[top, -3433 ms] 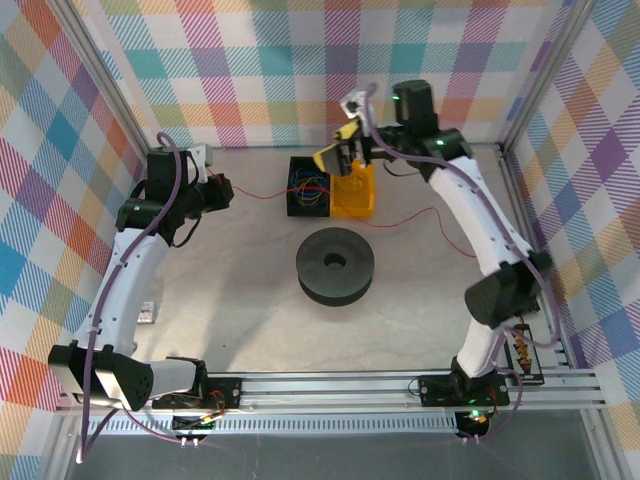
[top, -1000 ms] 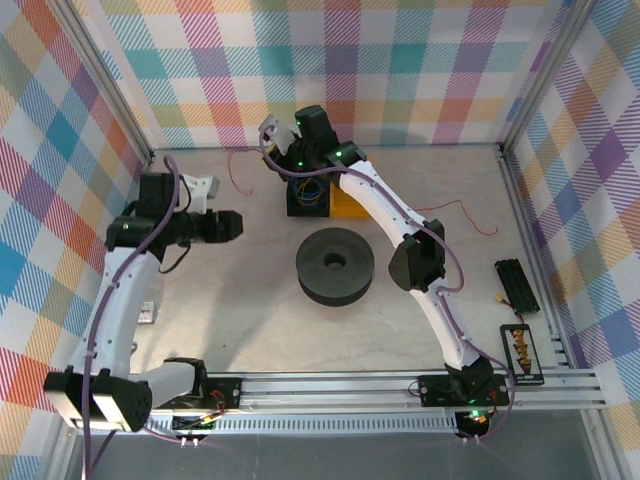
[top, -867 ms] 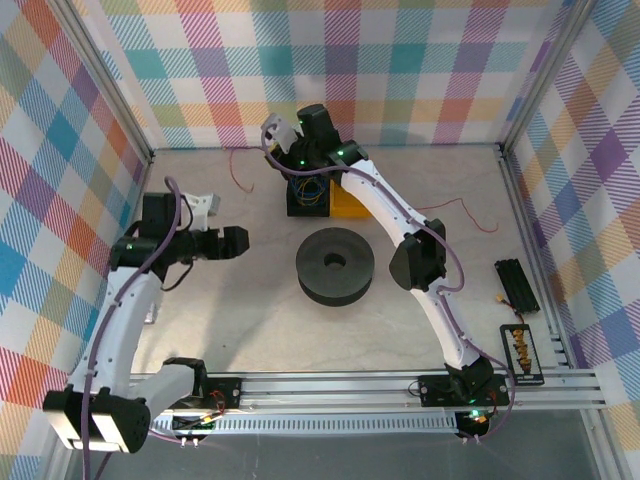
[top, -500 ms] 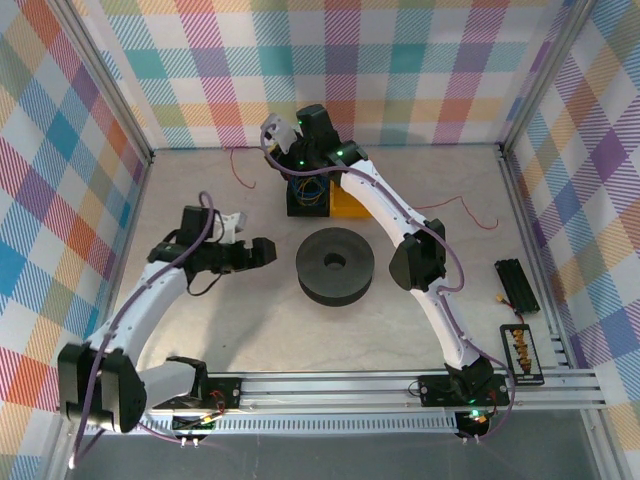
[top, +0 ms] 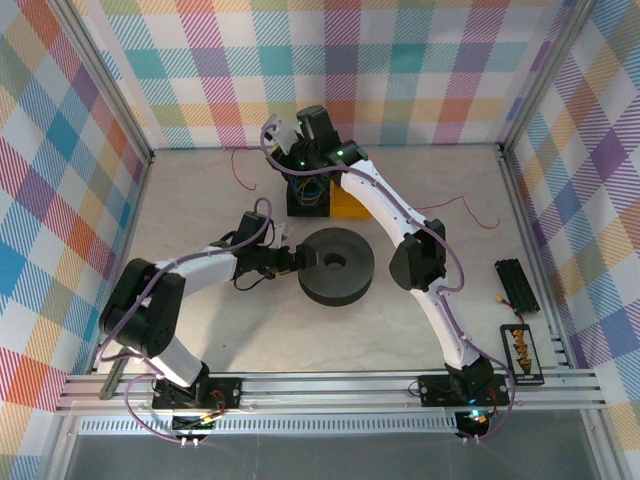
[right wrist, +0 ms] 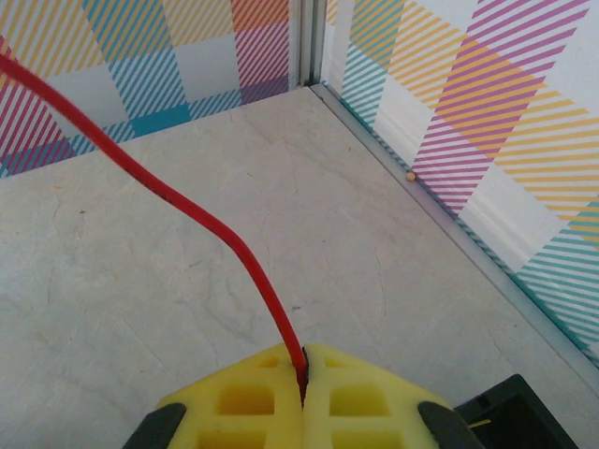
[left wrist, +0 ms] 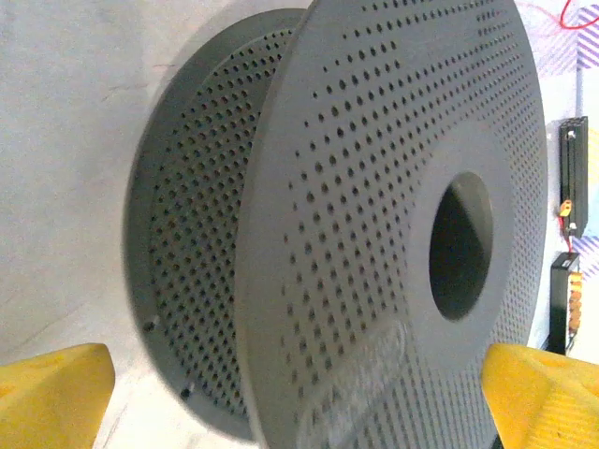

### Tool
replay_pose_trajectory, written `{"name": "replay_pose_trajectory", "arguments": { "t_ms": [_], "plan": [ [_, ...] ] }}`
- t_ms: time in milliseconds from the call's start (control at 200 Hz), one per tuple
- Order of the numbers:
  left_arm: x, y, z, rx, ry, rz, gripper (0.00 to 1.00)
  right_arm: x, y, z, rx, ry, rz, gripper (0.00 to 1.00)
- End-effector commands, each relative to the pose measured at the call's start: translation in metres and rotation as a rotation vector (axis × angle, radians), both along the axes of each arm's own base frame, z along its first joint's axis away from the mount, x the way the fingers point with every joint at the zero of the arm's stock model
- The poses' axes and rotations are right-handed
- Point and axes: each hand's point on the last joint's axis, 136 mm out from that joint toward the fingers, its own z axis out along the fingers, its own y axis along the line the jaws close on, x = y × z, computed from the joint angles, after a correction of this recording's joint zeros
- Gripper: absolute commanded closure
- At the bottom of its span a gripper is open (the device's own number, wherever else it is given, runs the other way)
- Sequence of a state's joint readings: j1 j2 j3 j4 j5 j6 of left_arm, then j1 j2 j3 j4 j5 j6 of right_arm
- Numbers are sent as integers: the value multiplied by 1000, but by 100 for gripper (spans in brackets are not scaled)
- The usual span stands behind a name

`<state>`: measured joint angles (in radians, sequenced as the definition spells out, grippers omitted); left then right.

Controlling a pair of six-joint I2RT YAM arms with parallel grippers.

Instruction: Wrap the cables

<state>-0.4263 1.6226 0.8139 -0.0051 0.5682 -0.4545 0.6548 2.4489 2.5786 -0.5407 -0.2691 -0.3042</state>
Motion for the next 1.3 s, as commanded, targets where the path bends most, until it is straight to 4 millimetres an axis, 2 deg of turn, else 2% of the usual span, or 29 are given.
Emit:
{"name": "replay_pose_trajectory", "arguments": {
  "t_ms": [0, 240, 300, 415, 540, 640, 720, 845, 930, 1090, 1295],
  "plan": [
    [10, -18, 9, -100, -50, 1, 3, -9, -4, 36, 32, -50, 7, 100],
    [13, -29, 2, -178, -16, 2, 30, -8, -4, 32, 25, -47, 7, 100],
    [13, -30, -1, -187, -9, 7, 42, -8, -4, 33, 23, -50, 7, 100],
    [11, -28, -3, -178, 1, 15, 70, -7, -5, 34, 16, -65, 6, 100],
    [6, -19, 2, -118, 3, 6, 100, -8, -7, 35, 8, -67, 5, 100],
    [1, 2, 13, 59, -27, -5, 100, -8, -10, 38, 4, -67, -2, 100],
    [-9, 35, 25, 298, -44, -11, 100, -7, -14, 43, 12, -64, -12, 100],
    [-18, 83, 62, 611, -109, -4, 100, -4, -19, 51, 35, -56, -34, 100],
    [-22, 103, 80, 743, -133, 1, 100, -1, -22, 56, 54, -51, -57, 100],
    [-13, 118, 91, 858, -172, 44, 100, 5, -27, 57, 76, -22, -93, 100],
    [7, 114, 87, 896, -193, 78, 100, 6, -30, 46, 56, 12, -105, 100]
  ]
}}
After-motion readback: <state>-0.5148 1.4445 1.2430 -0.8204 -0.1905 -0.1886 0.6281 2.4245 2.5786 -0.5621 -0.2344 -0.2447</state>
